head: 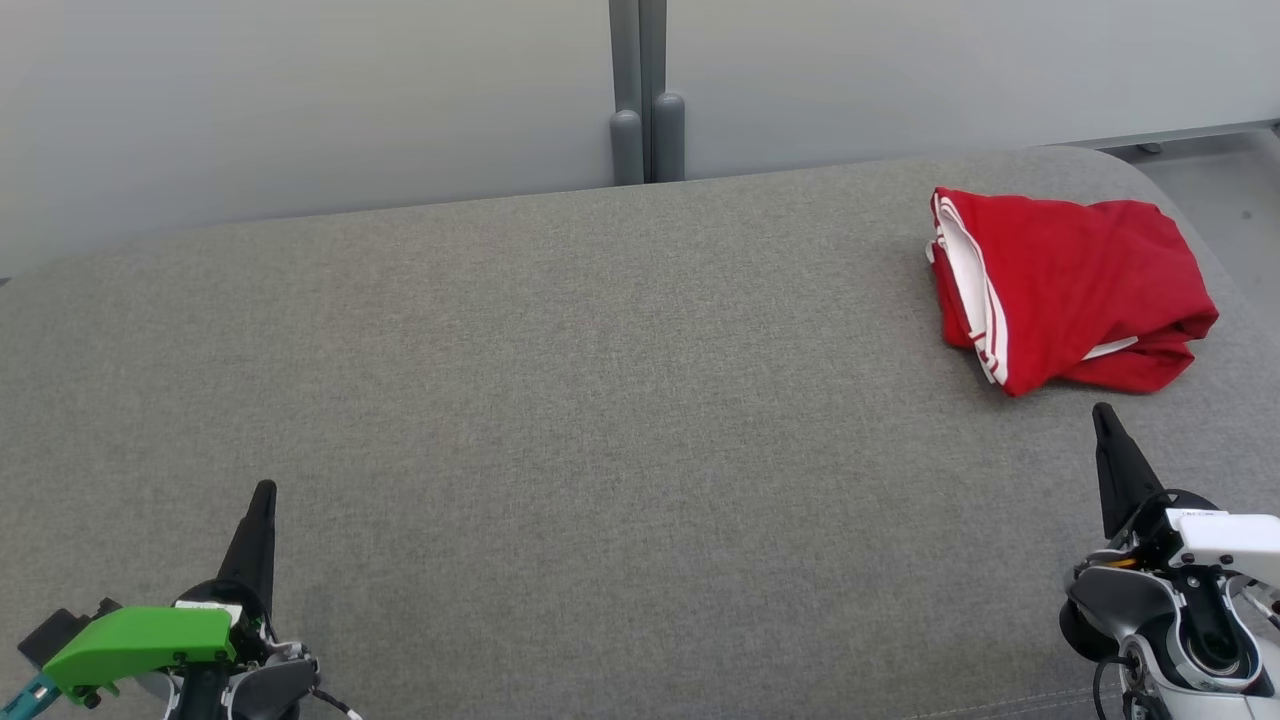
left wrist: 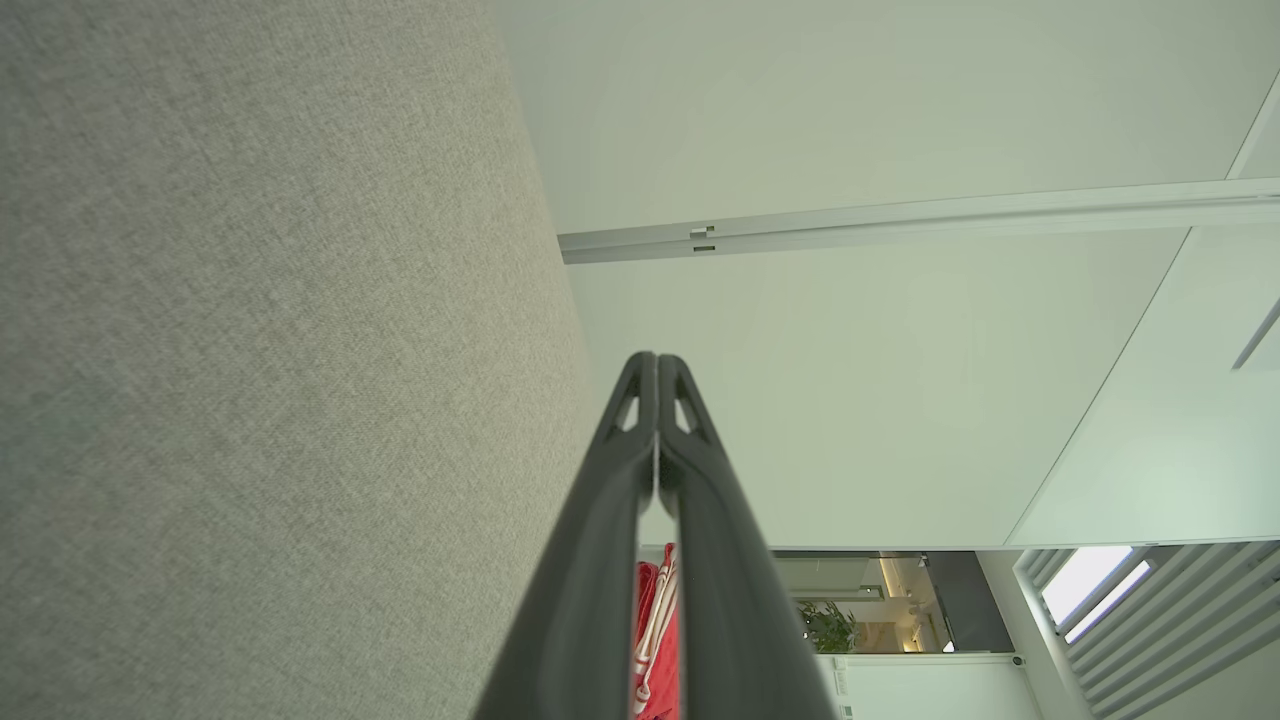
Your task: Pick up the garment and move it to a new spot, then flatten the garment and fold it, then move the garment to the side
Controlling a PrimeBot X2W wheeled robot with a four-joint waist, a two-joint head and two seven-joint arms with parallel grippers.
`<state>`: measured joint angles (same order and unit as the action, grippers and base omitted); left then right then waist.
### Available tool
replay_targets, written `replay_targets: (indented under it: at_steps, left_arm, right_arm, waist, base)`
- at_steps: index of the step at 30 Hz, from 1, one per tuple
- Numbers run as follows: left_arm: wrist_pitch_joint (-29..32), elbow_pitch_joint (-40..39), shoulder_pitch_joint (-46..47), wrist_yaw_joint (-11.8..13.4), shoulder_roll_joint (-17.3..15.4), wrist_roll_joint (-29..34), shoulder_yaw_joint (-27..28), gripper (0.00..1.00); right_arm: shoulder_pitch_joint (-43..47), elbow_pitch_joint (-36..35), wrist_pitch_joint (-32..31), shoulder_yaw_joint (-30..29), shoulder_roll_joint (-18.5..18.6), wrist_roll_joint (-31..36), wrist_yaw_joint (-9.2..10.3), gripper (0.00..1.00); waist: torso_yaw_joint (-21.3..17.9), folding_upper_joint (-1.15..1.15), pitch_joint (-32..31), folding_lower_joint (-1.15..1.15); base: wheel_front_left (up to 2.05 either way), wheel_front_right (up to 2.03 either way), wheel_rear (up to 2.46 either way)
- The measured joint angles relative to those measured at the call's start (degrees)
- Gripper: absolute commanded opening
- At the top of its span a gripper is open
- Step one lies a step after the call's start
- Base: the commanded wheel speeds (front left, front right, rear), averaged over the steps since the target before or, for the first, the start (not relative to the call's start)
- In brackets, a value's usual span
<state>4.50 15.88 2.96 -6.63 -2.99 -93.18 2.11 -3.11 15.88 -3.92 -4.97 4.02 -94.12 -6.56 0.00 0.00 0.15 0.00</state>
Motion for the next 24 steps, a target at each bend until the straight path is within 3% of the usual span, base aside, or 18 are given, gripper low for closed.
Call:
replay_targets:
  at_steps: [24]
  left_arm:
    - [0.00, 0.13, 0.04, -0.01, 0.00, 0.00, 0.12, 0.00]
  right_arm:
    - [-0.01, 0.22, -0.16, -0.08, -0.03, 0.00, 0.00, 0.00]
  waist:
    - [0.00, 0.00, -0.01, 0.00]
  base:
    - [0.00, 0.00, 0.00]
